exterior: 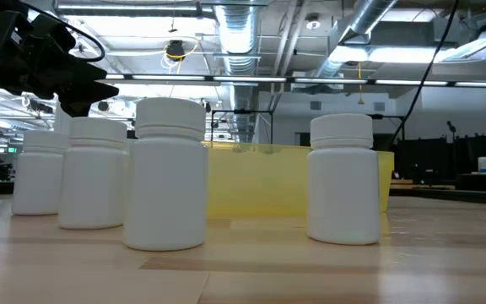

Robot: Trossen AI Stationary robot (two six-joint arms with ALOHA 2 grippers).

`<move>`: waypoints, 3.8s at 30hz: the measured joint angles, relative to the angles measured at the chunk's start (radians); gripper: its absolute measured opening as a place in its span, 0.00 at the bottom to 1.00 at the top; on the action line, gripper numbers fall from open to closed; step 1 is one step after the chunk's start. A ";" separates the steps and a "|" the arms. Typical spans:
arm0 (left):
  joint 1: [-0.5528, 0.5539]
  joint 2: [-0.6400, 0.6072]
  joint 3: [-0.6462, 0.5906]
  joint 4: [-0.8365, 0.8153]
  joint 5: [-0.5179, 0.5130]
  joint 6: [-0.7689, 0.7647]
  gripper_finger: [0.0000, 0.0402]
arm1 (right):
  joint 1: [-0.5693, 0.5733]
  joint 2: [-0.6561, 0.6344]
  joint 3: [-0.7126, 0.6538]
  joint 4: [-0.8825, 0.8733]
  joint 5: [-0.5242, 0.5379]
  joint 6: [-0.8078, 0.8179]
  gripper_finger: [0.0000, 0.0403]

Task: Pick and place pill bottles into a basket
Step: Put the white pill bottle into the yellow bin

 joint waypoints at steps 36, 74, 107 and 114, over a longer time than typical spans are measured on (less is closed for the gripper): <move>0.000 0.000 0.000 0.000 0.000 0.000 0.48 | 0.107 0.000 -0.398 0.070 -0.080 0.083 0.60; 0.000 0.000 0.000 0.000 0.000 0.000 0.48 | 0.040 0.312 -0.243 0.159 -0.117 -0.170 0.59; 0.000 0.000 0.000 0.000 0.000 0.000 0.48 | 0.036 0.310 -0.243 0.239 -0.131 -0.295 0.60; 0.000 0.000 0.000 0.000 0.000 0.000 0.48 | 0.036 0.310 -0.243 0.240 -0.131 -0.317 0.60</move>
